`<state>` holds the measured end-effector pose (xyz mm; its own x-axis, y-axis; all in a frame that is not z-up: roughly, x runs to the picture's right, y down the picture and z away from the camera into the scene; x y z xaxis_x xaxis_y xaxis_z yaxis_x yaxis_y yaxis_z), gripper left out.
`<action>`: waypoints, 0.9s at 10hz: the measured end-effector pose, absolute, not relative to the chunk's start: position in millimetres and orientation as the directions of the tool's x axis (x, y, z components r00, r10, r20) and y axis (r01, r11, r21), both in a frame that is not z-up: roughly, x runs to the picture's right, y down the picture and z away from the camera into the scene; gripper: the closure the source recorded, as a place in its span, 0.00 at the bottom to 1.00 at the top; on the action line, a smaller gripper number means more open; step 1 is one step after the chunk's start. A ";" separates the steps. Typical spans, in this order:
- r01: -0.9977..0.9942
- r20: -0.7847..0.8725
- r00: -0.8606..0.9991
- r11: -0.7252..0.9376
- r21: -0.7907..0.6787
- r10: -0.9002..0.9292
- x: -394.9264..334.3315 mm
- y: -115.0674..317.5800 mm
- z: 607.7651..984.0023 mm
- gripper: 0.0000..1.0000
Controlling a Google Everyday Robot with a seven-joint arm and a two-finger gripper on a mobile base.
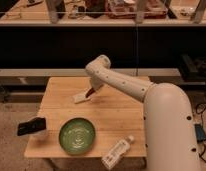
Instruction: Place the pepper on the white sponge
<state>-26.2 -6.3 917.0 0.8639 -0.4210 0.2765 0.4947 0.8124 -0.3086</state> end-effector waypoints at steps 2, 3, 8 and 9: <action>0.473 0.283 0.873 0.832 -0.290 -0.398 -27.6 -10.4 916.3 0.98; 0.463 0.289 0.876 0.843 -0.275 -0.387 -34.2 -14.6 914.4 1.00; 0.398 0.316 0.893 0.888 -0.229 -0.319 -65.4 -28.3 914.2 1.00; 0.375 0.320 0.901 0.896 -0.239 -0.292 -70.1 -28.6 915.0 1.00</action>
